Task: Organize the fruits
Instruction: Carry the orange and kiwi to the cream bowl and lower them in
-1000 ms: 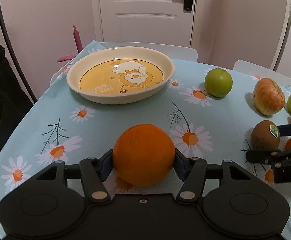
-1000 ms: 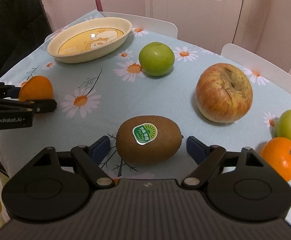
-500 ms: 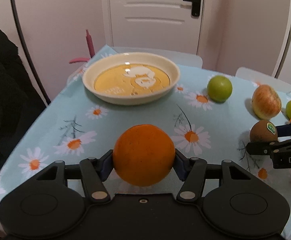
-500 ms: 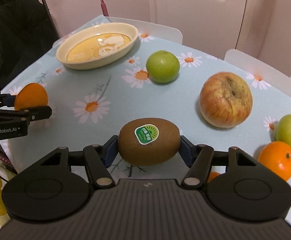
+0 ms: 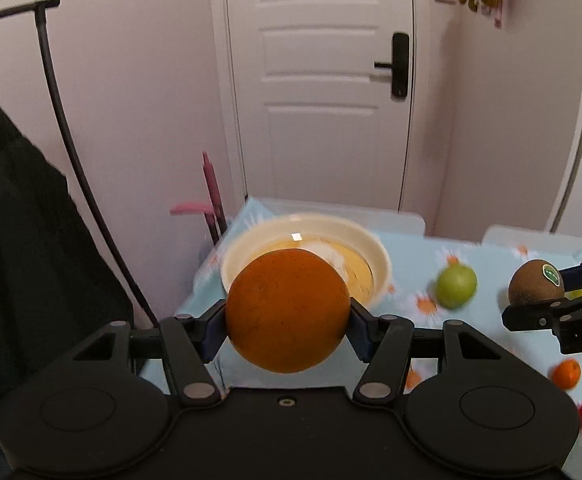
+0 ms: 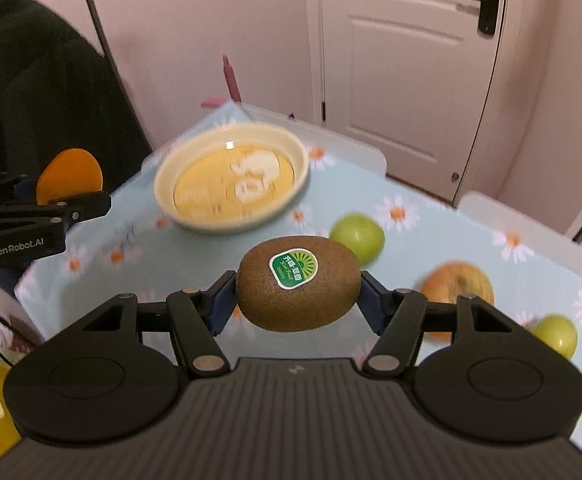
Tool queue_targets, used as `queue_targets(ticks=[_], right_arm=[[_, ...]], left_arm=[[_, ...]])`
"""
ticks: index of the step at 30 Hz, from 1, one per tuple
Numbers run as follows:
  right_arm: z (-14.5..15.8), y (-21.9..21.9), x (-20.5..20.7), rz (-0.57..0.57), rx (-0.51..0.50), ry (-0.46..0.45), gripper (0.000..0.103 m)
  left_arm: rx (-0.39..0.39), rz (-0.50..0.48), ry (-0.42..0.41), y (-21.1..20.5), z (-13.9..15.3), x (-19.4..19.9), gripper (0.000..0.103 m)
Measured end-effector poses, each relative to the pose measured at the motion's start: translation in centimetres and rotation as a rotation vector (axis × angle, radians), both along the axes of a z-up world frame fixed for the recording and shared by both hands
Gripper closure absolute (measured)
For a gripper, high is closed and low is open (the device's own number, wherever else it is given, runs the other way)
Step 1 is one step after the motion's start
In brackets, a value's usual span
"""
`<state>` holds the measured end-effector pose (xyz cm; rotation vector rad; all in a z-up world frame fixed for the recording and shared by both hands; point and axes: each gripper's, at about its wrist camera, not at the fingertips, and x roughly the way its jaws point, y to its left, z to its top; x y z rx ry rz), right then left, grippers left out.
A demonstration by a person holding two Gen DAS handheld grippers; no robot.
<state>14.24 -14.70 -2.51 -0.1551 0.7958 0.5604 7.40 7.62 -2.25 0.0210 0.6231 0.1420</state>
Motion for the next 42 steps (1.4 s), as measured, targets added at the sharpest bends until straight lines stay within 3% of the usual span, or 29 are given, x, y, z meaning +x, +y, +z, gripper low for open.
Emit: queue_targets(ticks=[5, 12, 28, 39, 42], right_arm=[[1.8, 2.6, 2.4, -0.044, 0.023, -0.010, 0.025], [1.8, 6.5, 6.5, -0.110, 0.015, 0.023, 0.025], [-2.6, 10.7, 14.9, -0.240, 0.007, 0.086, 0.025], [-4.2, 11.0, 17.0, -0.259, -0.005, 0.115, 0.025], [-4.3, 11.0, 17.3, -0.261, -0.005, 0.121, 0.025]], left_arm=[[0.017, -0.042, -0.021, 2.1, 1.4, 3.1, 0.039], [0.040, -0.112, -0.015, 4.0, 1.0, 8.5, 0.039], [0.110, -0.283, 0.142, 3.9, -7.0, 20.2, 0.038], [0.150, -0.339, 0.182, 3.1, -9.9, 22.2, 0.037], [0.177, -0.351, 0.160, 2.8, -9.5, 22.4, 0.016]])
